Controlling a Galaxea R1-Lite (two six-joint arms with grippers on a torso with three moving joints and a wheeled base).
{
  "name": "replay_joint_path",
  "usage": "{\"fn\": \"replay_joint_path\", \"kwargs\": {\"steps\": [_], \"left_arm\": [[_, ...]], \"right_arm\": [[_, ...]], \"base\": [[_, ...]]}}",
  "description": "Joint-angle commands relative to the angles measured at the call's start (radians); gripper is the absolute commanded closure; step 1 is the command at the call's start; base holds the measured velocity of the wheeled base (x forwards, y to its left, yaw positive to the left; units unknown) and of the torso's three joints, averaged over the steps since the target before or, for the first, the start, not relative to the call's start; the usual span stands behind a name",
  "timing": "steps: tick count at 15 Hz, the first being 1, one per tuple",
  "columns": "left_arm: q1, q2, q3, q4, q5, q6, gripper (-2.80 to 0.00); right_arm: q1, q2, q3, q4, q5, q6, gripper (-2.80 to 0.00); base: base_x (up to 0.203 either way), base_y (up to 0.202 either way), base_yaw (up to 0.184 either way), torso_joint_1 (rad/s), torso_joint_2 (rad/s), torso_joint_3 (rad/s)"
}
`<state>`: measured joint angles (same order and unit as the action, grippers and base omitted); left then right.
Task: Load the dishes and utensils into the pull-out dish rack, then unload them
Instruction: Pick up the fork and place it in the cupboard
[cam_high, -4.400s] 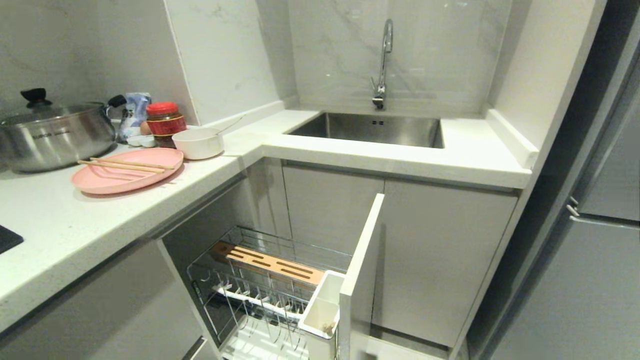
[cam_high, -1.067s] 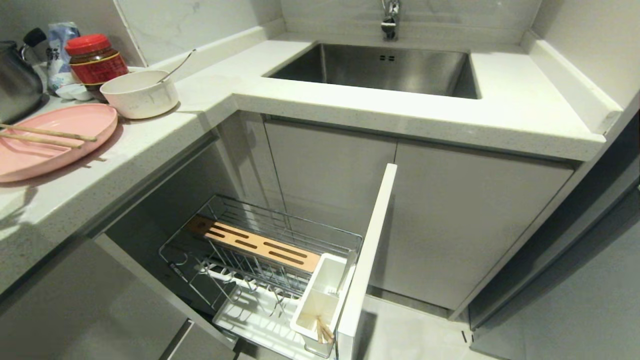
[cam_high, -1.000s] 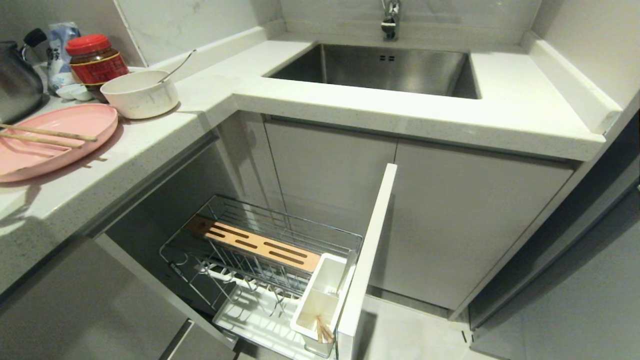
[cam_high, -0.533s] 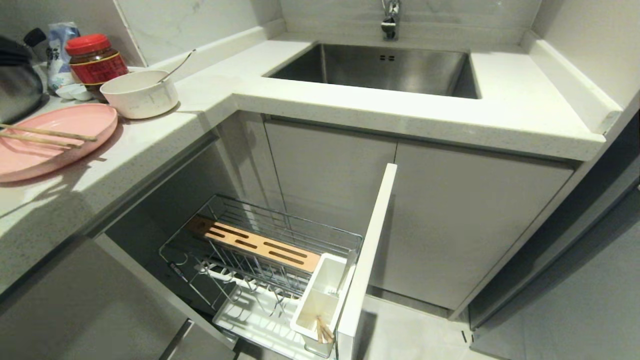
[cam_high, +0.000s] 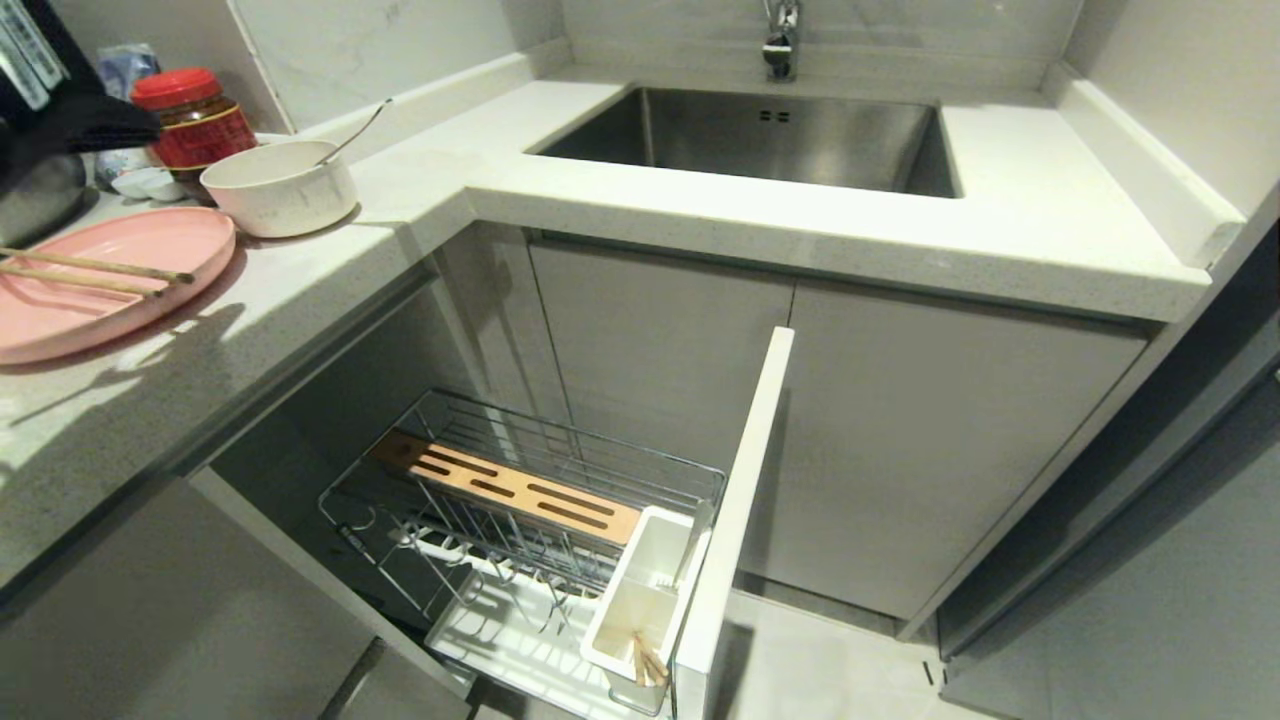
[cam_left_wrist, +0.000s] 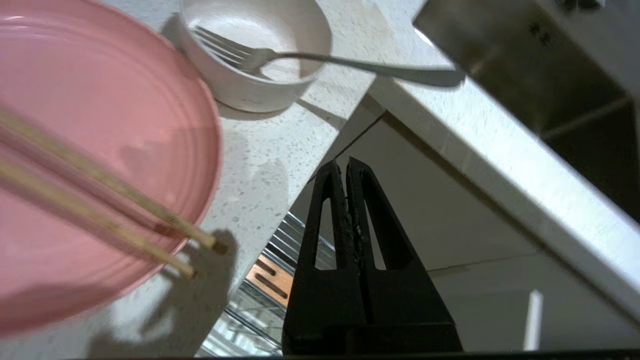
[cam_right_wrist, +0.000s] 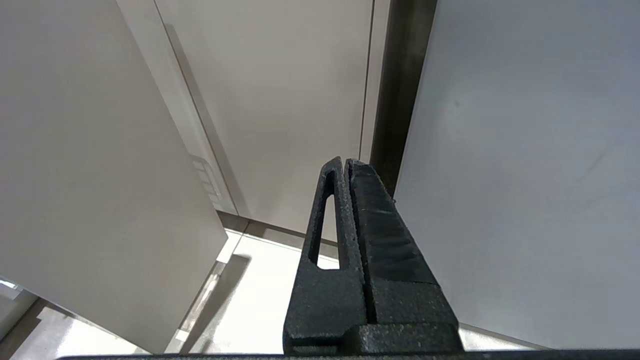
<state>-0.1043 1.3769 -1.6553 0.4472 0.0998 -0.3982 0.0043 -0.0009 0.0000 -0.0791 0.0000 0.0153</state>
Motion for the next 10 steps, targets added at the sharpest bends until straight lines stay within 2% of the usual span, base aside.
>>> {"fn": "replay_joint_path", "kwargs": {"steps": [1, 3, 4, 6, 7, 10], "left_arm": [[-0.043, -0.040, 0.138, -0.151, 0.001, 0.229, 0.00], [-0.063, -0.047, 0.197, -0.247, 0.000, 0.424, 0.00], [-0.068, -0.047, 0.207, -0.287, -0.002, 0.494, 0.00], [-0.077, -0.047, 0.209, -0.327, -0.003, 0.587, 0.00], [-0.079, -0.044, 0.215, -0.335, -0.002, 0.669, 0.00], [-0.080, -0.035, 0.227, -0.338, 0.003, 0.810, 0.00]], "right_arm": [[0.000, 0.001, 0.026, -0.001, 0.000, 0.000, 0.00], [0.000, 0.001, 0.026, -0.001, 0.000, 0.000, 0.00], [0.000, 0.001, 0.026, -0.001, 0.000, 0.000, 0.00], [0.000, 0.001, 0.026, -0.001, 0.000, 0.000, 0.00], [0.000, 0.001, 0.026, -0.001, 0.000, 0.000, 0.00], [0.000, 0.001, 0.026, -0.001, 0.000, 0.000, 0.00]], "base": [[0.000, 0.000, 0.000, 0.000, 0.00, 0.000], [0.000, 0.000, 0.000, 0.000, 0.00, 0.000], [0.000, 0.000, 0.000, 0.000, 0.00, 0.000], [0.000, 0.000, 0.000, 0.000, 0.00, 0.000], [0.000, 0.000, 0.000, 0.000, 0.00, 0.000], [0.000, 0.000, 0.000, 0.000, 0.00, 0.000]]}}
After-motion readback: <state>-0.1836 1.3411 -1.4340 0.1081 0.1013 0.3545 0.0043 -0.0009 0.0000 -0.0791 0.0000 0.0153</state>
